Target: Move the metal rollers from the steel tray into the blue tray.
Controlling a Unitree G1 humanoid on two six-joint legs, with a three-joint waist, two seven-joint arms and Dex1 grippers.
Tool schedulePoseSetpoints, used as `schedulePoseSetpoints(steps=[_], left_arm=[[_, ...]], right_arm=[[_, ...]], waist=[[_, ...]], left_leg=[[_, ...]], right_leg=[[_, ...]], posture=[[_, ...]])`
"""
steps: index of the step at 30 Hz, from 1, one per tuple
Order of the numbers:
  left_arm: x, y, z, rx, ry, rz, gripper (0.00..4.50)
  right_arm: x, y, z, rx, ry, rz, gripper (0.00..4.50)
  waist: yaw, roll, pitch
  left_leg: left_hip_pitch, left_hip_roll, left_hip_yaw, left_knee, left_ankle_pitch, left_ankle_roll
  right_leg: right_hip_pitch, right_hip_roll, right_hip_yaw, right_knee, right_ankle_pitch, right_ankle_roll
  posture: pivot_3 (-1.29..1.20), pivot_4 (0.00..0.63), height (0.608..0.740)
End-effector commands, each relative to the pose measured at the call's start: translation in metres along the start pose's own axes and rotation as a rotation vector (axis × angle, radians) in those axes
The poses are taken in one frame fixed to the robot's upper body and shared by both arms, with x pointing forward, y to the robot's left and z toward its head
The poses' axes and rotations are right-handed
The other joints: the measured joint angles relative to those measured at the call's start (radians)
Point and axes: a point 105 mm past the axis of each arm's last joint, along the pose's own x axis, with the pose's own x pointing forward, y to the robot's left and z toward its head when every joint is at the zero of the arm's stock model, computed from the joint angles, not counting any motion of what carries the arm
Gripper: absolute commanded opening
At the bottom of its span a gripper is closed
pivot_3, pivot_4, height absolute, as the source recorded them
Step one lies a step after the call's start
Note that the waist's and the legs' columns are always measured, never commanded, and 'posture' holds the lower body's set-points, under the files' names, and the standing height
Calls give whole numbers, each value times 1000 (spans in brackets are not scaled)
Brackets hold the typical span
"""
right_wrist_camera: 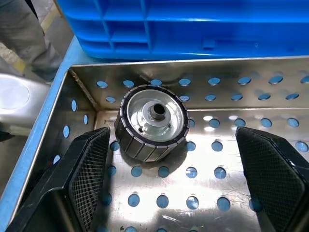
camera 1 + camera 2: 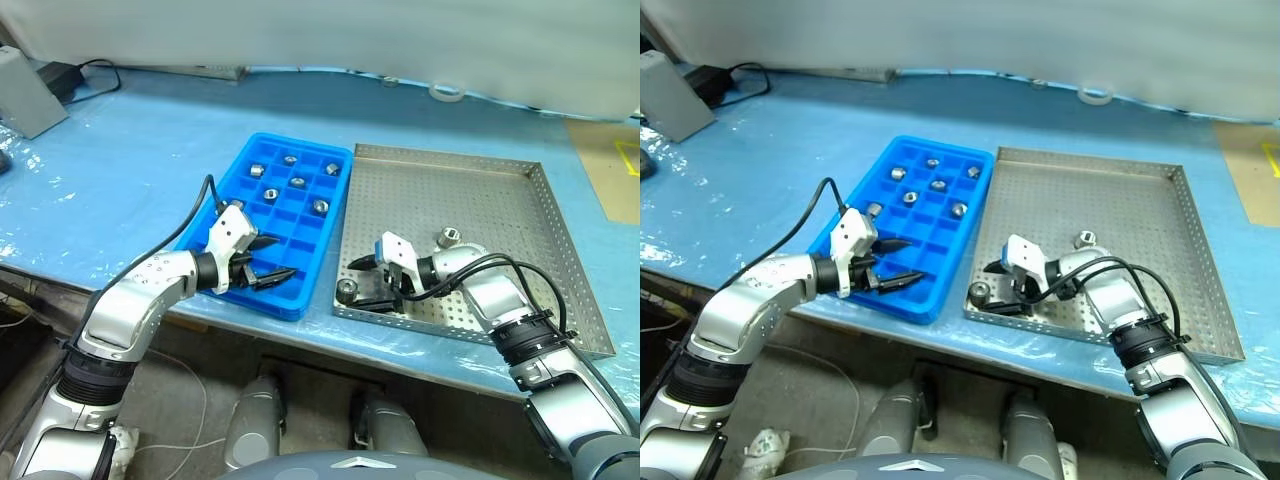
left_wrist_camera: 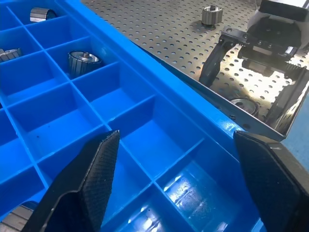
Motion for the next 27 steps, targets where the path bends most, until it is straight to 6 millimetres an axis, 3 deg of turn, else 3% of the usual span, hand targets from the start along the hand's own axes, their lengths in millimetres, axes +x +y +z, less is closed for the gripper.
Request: schedulePoseSetpoints(steps=[1,4,8,9,12,20,25,27], left_arm=[[-2,0,9,40,-27,4,4012],[-1,1,8,41,-25,7,4012],[-1,1,7,40,-25,8,4012],[-1,1,7,39,-24,8,4012],[-1,1,7,39,-23,8,4012],[-4,-1,14,37,-70,-11,4012],[-13,1,17,44,-97,-10,4012],[-17,3,17,39,-101,1,4012]], right_arm=[[-1,1,-2,17,-15,10,4231],[0,7,4,14,-48,43,3502],[4,8,4,-5,-35,26,2204],[5,10,4,-8,-34,27,2204],[5,17,8,-19,-41,40,1601],[-10,8,15,-16,-44,-2,1529],[-38,-2,22,-31,-51,-65,1529],[-53,-8,36,-26,-92,-97,1529]], waist=[[0,0,0],[1,0,0],[1,0,0],[1,0,0],[1,0,0],[0,0,0],[3,0,0],[2,0,0]], left_leg=[[2,0,0,0,0,0],[5,0,0,0,0,0],[5,0,0,-1,0,0],[4,0,0,-1,0,0],[4,0,0,-2,0,0],[4,0,0,-5,2,-3],[3,-1,0,-5,2,-3],[3,-1,0,-5,2,-3]], right_leg=[[2,0,0,0,0,0],[5,0,0,-1,0,0],[5,0,0,-1,0,0],[4,0,0,-1,0,0],[4,0,0,-1,0,0],[2,0,0,-2,0,0],[2,0,0,-3,0,0],[1,0,0,-3,0,0]], posture=[[123,150,740],[122,150,740],[122,150,740],[122,150,740],[123,150,740],[114,150,740],[111,150,740],[113,150,740]])
